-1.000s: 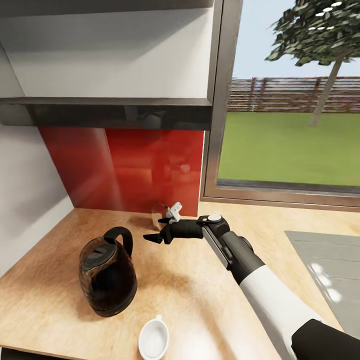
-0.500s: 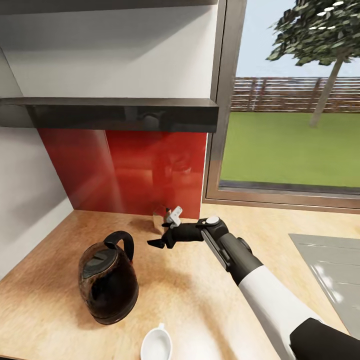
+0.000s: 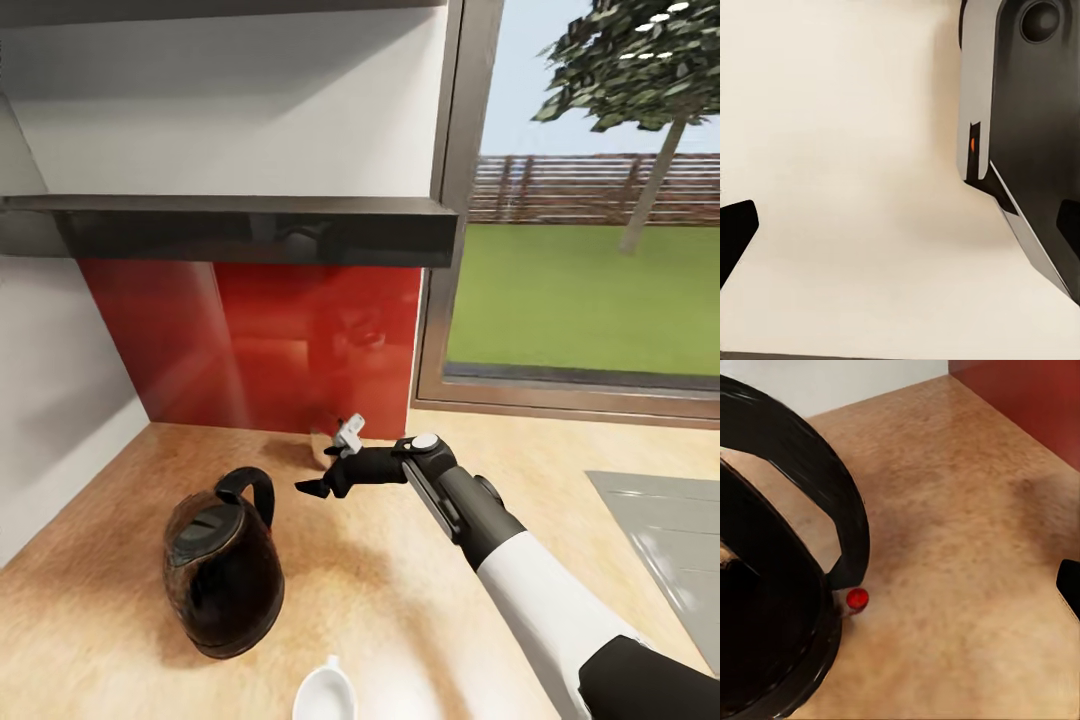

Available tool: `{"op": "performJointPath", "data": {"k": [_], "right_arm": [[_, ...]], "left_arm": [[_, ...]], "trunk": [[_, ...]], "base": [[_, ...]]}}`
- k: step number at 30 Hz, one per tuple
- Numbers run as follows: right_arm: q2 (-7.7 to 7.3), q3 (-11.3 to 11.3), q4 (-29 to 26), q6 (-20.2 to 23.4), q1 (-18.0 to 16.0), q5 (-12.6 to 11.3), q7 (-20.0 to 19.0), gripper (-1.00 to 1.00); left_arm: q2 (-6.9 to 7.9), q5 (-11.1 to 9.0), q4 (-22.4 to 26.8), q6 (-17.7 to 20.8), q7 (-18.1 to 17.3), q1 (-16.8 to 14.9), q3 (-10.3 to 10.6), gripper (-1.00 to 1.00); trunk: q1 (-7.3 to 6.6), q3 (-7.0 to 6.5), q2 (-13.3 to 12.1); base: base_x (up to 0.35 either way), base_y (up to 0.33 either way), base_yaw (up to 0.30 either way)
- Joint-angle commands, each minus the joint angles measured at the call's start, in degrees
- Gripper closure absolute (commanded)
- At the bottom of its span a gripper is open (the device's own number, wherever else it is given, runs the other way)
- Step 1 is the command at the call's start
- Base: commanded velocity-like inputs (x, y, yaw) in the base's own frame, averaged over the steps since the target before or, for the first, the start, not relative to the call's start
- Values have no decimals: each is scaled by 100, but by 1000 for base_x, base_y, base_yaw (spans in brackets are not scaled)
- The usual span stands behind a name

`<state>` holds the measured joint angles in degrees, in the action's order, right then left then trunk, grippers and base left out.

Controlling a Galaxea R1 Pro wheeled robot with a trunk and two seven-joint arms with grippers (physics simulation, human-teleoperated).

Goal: Set up a coffee station on the kitchen countertop: keep the coffee maker on the countertop, move the bottle of coffee from the kitchen shelf to the counter next to the coffee maker, place a paper coffee filter on top of the coffee maker, put the saucer next to the coffee maker with the coffee cup on the saucer, and place the electric kettle next to the coffee maker.

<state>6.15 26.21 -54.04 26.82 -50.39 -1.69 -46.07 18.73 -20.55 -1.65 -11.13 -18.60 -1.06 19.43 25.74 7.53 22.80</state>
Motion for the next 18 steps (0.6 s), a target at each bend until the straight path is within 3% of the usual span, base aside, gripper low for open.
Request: {"op": "performJointPath", "data": {"k": [1, 11, 18], "right_arm": [[1, 2, -2, 29, -6, -19, -9, -100], [6, 6, 15, -9, -3, -23, -8, -100], [4, 7, 146, -20, 1, -24, -16, -100]], "left_arm": [[-1, -55, -18, -29, -30, -9, 48, -100], [-1, -54, -19, -29, -29, -9, 51, -100], [-1, -54, -26, -29, -26, -9, 46, -100]], "trunk": [[5, 12, 12], [5, 12, 12], [5, 12, 12]], "base": [[113, 191, 0], [26, 63, 0], [1, 223, 0]]}}
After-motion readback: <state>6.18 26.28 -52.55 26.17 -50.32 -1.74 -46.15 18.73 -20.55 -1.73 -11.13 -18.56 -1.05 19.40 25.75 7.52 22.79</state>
